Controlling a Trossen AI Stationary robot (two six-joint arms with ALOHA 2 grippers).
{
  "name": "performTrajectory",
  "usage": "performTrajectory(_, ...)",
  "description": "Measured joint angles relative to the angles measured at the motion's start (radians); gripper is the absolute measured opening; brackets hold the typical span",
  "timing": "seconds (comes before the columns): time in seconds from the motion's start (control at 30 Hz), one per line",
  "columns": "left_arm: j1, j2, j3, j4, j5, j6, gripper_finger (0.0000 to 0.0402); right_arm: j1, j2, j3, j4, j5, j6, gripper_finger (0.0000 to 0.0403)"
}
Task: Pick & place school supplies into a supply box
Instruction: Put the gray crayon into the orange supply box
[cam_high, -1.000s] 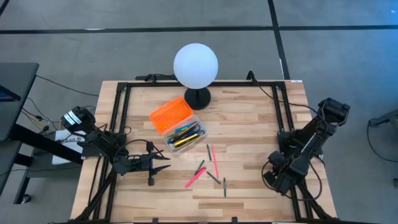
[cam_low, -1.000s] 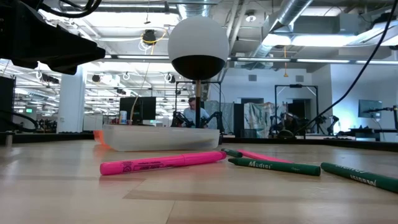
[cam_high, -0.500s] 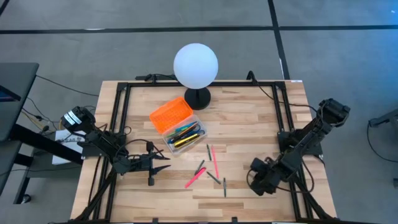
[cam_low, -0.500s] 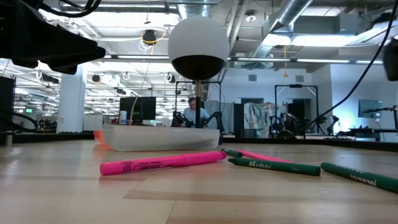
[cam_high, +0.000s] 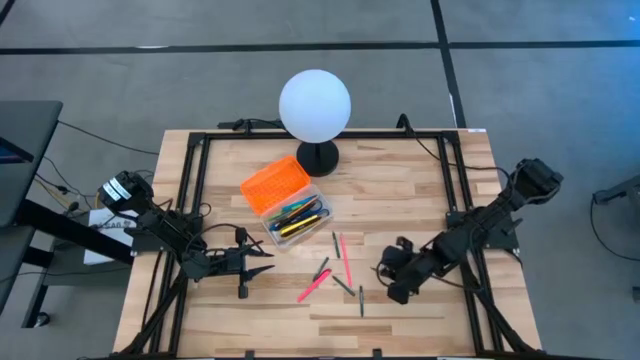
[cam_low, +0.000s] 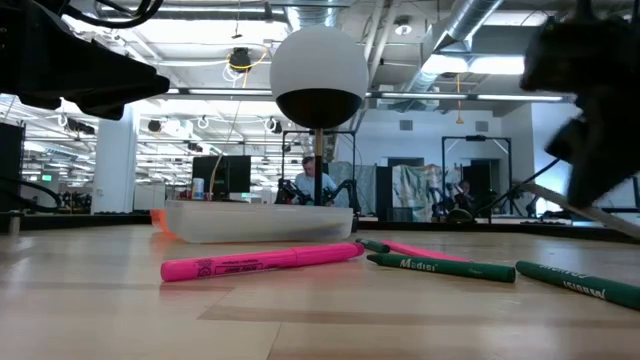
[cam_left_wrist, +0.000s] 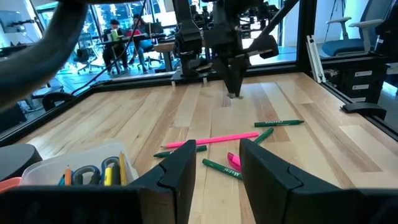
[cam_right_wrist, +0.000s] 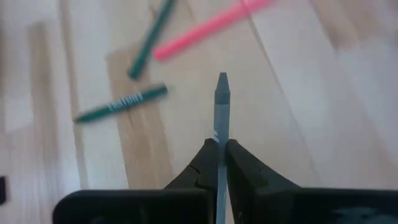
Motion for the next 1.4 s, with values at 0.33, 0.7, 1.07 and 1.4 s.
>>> performTrajectory(0.33,0.0,0.0,0.0,-0.008,0.0,0.0,0.0119,-0.089,0.0,0.0,0.276,0.031,-0.417,0.0003)
performTrajectory(0.7,0.0,0.0,0.0,-0.008,0.0,0.002,0.0119,-0.208,-0.001,0.0,0.579,0.031,-0.79,0.0004)
performTrajectory(1.07,0.0,0.0,0.0,-0.015,-0.007,0.011,0.0119,-0.401,0.164,0.041,0.897,-0.003,-1.01,0.0005)
performTrajectory(1.4,0.0,0.0,0.0,-0.041,-0.007,0.009,0.0119,-0.557,0.396,0.23,0.831,-0.007,-1.04,0.0006)
